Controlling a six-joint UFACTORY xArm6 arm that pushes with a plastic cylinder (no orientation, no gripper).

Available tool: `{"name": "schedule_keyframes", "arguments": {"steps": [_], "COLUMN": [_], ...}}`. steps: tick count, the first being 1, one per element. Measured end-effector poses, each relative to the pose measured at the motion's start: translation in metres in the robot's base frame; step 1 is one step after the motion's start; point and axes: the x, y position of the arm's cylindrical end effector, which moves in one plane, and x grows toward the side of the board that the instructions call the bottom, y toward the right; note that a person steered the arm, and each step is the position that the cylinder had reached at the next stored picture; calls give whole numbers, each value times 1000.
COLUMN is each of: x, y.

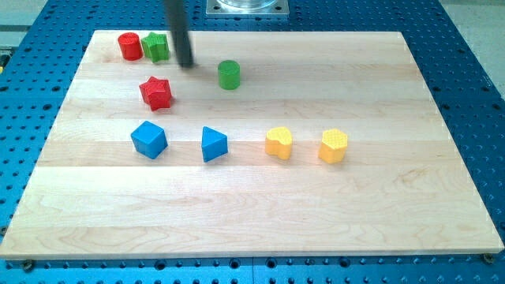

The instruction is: Place the green circle diagonally to the red star

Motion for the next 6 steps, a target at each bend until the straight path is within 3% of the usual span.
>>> {"name": "schedule_keyframes", "arguments": {"steps": [1,2,3,4,5,6], "x": [4,43,54,33,32,71], "y": [80,85,18,-42,-70,-20]}}
